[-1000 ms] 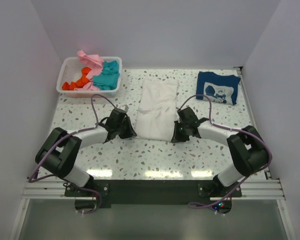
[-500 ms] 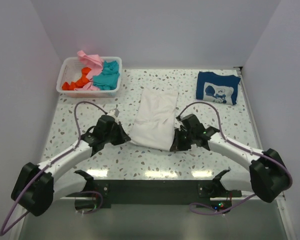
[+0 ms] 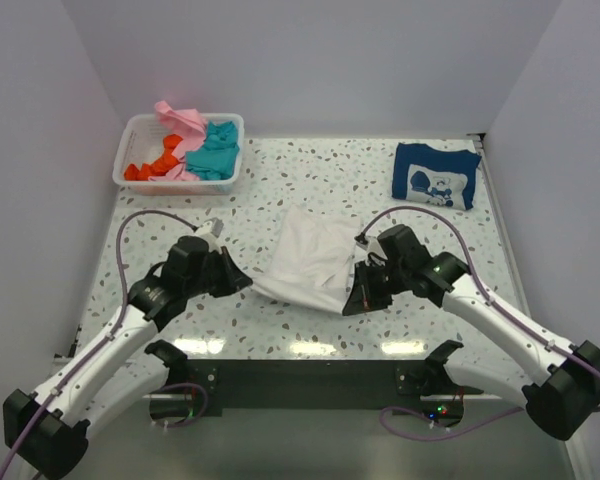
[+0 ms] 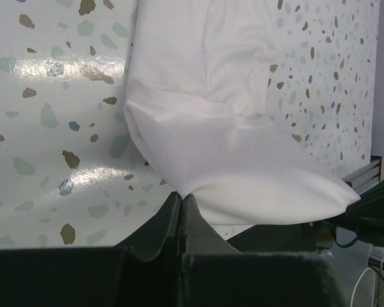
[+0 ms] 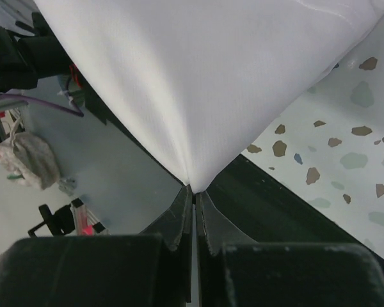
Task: Fold and stack the t-shirts
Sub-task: Fold the tshirt
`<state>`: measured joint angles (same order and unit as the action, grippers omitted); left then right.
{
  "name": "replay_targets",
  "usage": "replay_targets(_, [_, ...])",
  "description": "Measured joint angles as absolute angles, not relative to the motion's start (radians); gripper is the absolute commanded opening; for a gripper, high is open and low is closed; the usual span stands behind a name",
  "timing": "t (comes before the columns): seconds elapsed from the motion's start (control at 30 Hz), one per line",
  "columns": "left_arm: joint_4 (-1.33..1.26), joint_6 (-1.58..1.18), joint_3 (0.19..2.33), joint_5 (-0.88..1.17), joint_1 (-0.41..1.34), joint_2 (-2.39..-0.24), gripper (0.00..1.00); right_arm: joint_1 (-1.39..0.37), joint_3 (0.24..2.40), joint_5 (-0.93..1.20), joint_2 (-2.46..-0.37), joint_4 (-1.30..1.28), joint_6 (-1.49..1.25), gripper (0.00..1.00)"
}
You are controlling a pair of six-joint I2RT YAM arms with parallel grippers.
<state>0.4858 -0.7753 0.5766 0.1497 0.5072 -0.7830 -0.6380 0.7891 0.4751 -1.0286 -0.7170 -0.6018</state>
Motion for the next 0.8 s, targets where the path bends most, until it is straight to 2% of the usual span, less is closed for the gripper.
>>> replay_targets(0.47, [0.624,-0.774,0.744,0.155,0.508,-0.765,0.00,-0.638,0.898,0.617,-1.014,-0.883,-0.553,0.00])
replay_targets(0.8, [0.606,-0.765,0.802,0.099,0.511,-0.868,0.00,-0.591,0.971,0.627,-1.083,-0.910,-0.500,0.00])
